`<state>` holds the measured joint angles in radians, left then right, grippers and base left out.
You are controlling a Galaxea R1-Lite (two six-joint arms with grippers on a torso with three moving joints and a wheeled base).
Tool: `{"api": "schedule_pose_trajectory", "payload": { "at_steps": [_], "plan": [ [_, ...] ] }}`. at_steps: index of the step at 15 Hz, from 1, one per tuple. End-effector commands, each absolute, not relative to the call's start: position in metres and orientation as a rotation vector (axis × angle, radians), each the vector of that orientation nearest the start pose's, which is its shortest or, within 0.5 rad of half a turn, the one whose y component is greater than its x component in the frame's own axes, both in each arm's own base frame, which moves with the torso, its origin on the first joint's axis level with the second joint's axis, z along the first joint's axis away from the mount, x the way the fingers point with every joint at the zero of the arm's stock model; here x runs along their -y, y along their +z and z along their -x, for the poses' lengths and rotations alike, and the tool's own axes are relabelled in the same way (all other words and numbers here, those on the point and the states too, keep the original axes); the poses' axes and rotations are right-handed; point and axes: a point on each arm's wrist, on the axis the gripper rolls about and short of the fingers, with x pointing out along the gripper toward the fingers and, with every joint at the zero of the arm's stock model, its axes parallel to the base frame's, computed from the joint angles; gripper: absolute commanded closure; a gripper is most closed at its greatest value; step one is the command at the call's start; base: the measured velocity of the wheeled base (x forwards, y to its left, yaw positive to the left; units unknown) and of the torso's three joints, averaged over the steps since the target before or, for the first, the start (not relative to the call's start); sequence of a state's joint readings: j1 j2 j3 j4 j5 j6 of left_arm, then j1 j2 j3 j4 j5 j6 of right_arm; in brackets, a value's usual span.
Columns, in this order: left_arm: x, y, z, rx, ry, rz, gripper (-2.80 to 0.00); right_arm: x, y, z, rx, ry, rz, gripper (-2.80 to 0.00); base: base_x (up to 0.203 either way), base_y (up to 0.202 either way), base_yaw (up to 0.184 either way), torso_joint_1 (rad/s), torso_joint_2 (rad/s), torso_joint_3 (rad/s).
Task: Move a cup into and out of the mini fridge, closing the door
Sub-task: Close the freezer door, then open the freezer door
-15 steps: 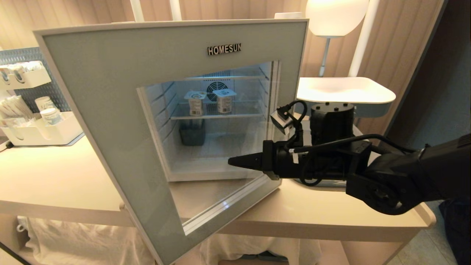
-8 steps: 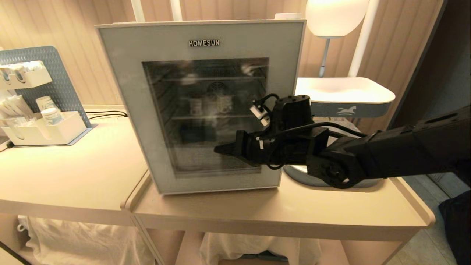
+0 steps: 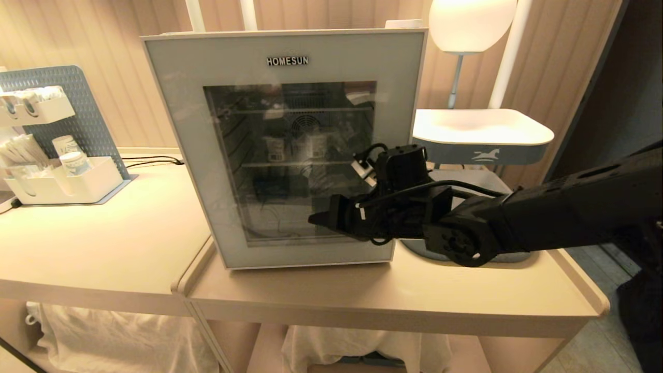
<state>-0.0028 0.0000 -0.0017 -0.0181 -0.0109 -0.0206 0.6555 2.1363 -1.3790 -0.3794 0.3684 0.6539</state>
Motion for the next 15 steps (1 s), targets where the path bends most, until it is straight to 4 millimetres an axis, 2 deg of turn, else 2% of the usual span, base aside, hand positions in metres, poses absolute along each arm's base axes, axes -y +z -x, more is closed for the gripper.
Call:
{"api": "schedule_pose_trajectory", "payload": {
  "at_steps": [1, 3, 5, 7, 8, 10, 12, 15],
  "plan": [
    [0.0, 0.078, 0.023, 0.02, -0.014, 0.021, 0.0, -0.254, 0.178, -0.321, -0.645, 0.824, -0.51, 0.0, 0.0, 0.0, 0.0, 0.0, 0.0, 0.0],
    [0.0, 0.078, 0.023, 0.018, -0.014, 0.021, 0.0, -0.22, 0.209, -0.308, -0.564, 0.766, -0.479, 0.0, 0.0, 0.0, 0.0, 0.0, 0.0, 0.0],
    [0.0, 0.078, 0.023, 0.018, -0.014, 0.021, 0.0, -0.169, 0.244, -0.292, -0.464, 0.678, -0.468, 0.0, 0.0, 0.0, 0.0, 0.0, 0.0, 0.0],
    [0.0, 0.078, 0.023, 0.02, -0.014, 0.02, 0.0, -0.112, 0.279, -0.262, -0.363, 0.565, -0.465, 0.0, 0.0, 0.0, 0.0, 0.0, 0.0, 0.0],
    [0.0, 0.078, 0.023, 0.018, -0.014, 0.021, 0.0, -0.084, 0.292, -0.242, -0.324, 0.49, -0.461, 0.0, 0.0, 0.0, 0.0, 0.0, 0.0, 0.0],
    [0.0, 0.078, 0.023, 0.02, -0.014, 0.02, 0.0, -0.037, 0.305, -0.191, -0.28, 0.266, -0.452, 0.0, 0.0, 0.0, 0.0, 0.0, 0.0, 0.0],
    [0.0, 0.078, 0.023, 0.018, -0.014, 0.021, 0.0, -0.015, 0.306, -0.136, -0.215, 0.109, -0.45, 0.0, 0.0, 0.0, 0.0, 0.0, 0.0, 0.0],
    [0.0, 0.078, 0.023, 0.018, -0.014, 0.021, 0.0, -0.002, 0.29, -0.034, -0.067, 0.045, -0.45, 0.0, 0.0, 0.0, 0.0, 0.0, 0.0, 0.0]
  ]
}}
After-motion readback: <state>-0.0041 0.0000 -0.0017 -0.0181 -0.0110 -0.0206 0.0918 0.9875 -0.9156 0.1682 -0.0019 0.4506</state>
